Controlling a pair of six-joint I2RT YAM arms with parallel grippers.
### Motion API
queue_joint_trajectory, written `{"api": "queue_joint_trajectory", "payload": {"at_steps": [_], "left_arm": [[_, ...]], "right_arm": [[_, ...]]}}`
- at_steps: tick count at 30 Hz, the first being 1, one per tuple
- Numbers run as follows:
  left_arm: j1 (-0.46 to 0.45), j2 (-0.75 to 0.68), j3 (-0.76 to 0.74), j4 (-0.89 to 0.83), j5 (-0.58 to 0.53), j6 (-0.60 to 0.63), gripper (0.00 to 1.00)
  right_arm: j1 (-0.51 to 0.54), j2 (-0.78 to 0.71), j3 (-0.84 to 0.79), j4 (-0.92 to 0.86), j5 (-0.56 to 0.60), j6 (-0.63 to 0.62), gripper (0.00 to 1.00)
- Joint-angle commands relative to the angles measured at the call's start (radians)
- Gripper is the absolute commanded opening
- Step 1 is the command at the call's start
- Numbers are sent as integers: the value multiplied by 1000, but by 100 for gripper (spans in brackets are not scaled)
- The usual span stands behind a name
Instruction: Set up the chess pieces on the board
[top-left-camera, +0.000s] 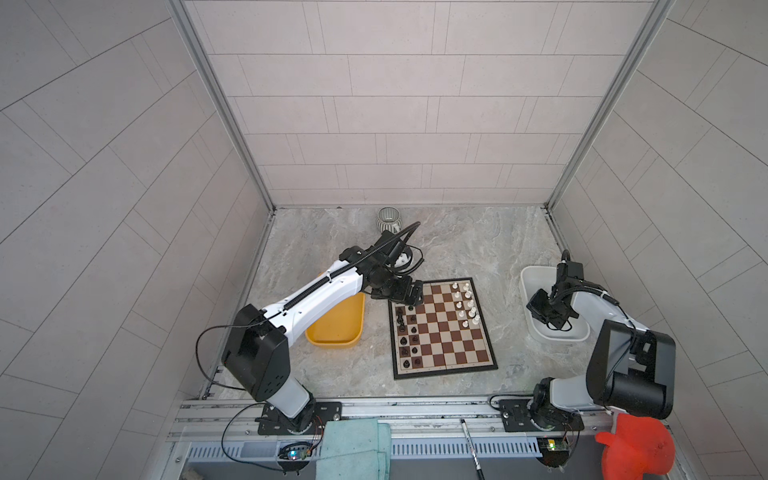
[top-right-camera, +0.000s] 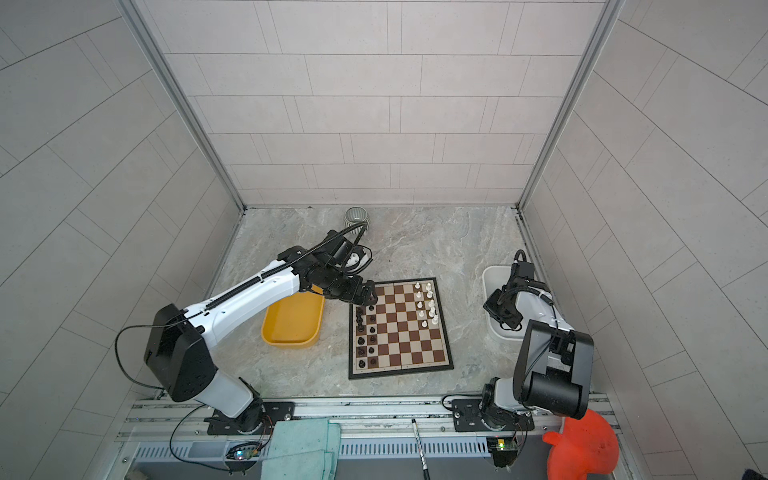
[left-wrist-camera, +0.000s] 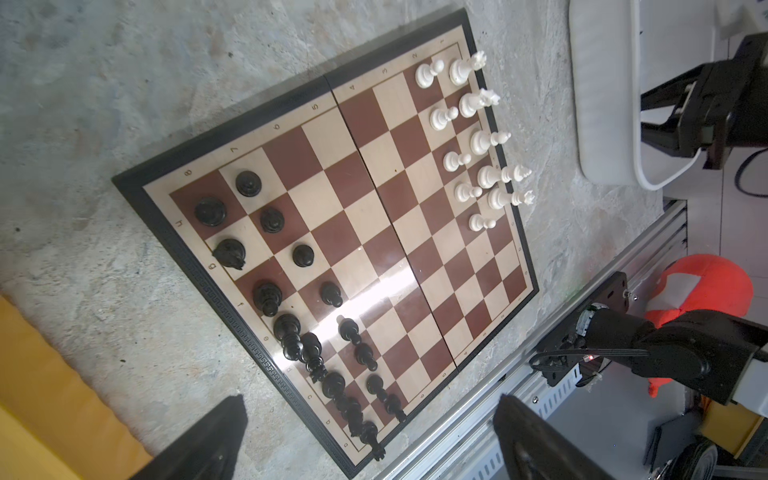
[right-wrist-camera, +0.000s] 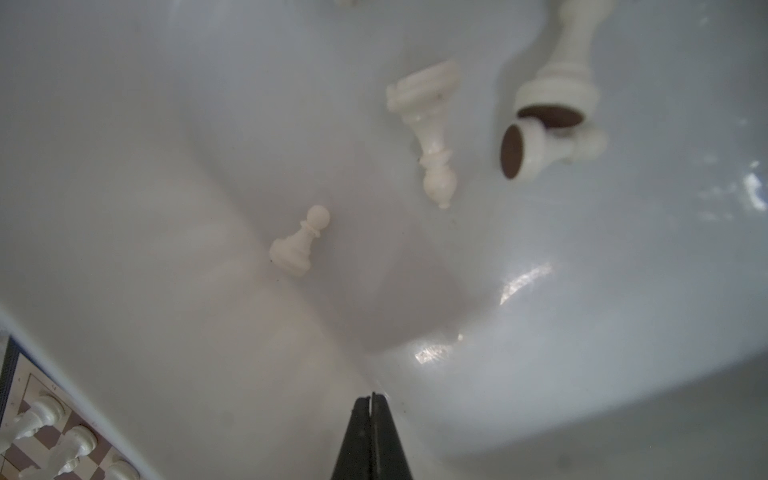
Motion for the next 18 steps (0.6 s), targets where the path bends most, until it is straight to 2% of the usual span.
{"api": "queue_joint_trajectory", "payload": {"at_steps": [1, 6, 9, 13, 16, 18], "left_arm": [[15, -21, -6, 20, 17, 4, 100], [26, -15, -11, 38, 32, -15, 100], [33, -15, -18, 51, 50, -30, 100], [43, -22, -19, 54, 49, -38, 100], [52, -30, -7, 37, 34, -34, 100], [55, -49, 0, 33, -9, -48, 100]], "right_arm": [[58, -39, -22, -20, -46, 28, 3], [206, -73, -28, 65, -49, 144, 4], [238, -23, 8, 112, -42, 173, 5], [238, 78, 84, 156, -80, 116, 14], [230, 100, 156, 72, -14, 59, 16], [217, 82, 175, 36, 46, 30, 21]]}}
